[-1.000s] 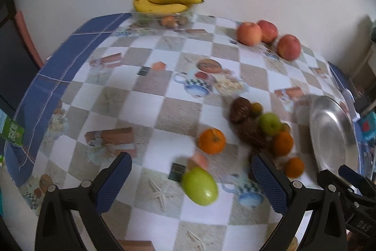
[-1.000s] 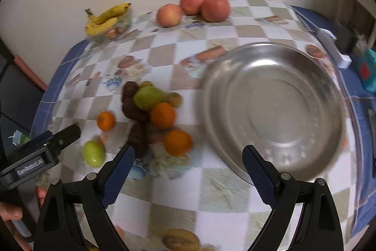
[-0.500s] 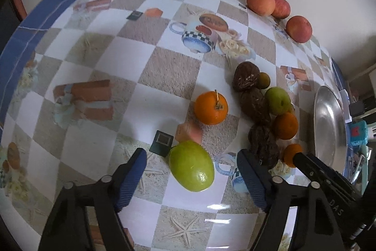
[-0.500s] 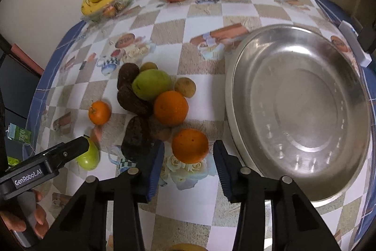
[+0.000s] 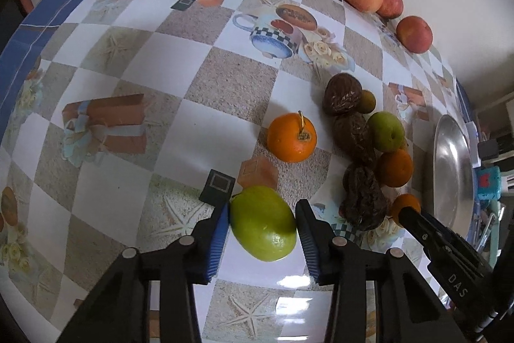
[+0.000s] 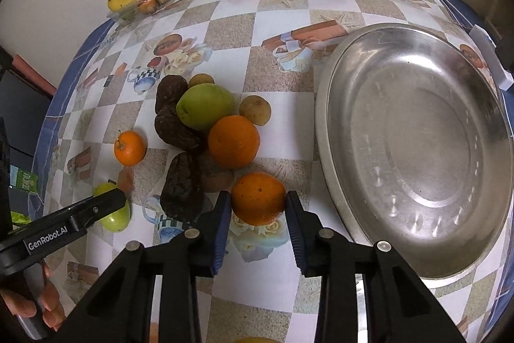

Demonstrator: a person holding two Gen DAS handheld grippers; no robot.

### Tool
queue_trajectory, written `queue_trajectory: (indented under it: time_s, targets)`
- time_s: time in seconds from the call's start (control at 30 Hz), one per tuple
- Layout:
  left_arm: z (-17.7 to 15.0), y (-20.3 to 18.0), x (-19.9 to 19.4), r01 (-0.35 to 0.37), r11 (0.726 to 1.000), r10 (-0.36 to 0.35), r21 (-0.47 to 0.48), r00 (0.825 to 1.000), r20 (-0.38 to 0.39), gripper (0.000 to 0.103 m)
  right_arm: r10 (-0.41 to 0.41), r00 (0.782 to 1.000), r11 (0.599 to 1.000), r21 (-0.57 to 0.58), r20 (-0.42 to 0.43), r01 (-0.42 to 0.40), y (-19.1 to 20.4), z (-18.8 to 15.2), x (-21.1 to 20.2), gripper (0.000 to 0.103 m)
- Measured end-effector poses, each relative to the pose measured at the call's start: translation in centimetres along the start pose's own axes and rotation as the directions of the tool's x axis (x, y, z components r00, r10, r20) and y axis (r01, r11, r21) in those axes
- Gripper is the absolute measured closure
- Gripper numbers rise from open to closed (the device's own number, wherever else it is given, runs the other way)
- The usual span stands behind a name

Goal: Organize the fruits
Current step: 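Grasp the green pear with the left tool while the right tool grasps a large orange, then carry the green pear with the left tool while the right tool carries the orange over the steel bowl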

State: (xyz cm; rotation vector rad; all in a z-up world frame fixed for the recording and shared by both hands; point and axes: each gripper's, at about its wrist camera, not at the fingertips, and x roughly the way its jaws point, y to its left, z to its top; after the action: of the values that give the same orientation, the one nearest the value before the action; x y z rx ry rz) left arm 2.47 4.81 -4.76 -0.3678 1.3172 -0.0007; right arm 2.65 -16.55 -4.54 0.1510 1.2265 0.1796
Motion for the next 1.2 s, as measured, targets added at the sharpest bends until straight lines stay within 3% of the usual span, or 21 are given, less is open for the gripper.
queue_trajectory:
  time_s: [0.27, 0.53, 0.83, 1.0, 1.2]
  targets:
    - [0.7, -1.1, -3.3, 0.058, 0.998, -0.059, 0.018, 0.994, 0.094, 0.059, -0.044, 0.997, 0.999, 0.031, 0.061, 0.042, 0.0, 1.3, -2.9, 0.068]
    - [4.3, -4.6, -4.8, 0.069, 0.995, -0.078, 0.068, 0.987, 0.143, 0.059, -0.045, 0.993, 0.996, 0.087, 0.106, 0.036, -0.5, 4.9, -4.2, 0.068]
    - [6.2, -10.0, -3.5, 0.094, 0.982, -0.118, 0.167, 0.984, 0.137, 0.058, -0.074, 0.99, 0.987, 0.148, 0.118, 0.056, -3.4, 7.4, -3.7, 0.068]
    - [5.5, -14.5, -1.9, 0.144, 0.954, -0.171, 0.264, 0.982, 0.082, 0.058, -0.129, 0.985, 0.967, 0.234, 0.114, 0.099, -7.7, 7.1, -4.5, 0.068]
    - [3.4, -20.6, 0.1, 0.192, 0.894, -0.215, 0.405, 0.976, 0.014, 0.058, -0.218, 0.97, 0.925, 0.341, 0.111, 0.169, -12.7, 6.1, -6.3, 0.067]
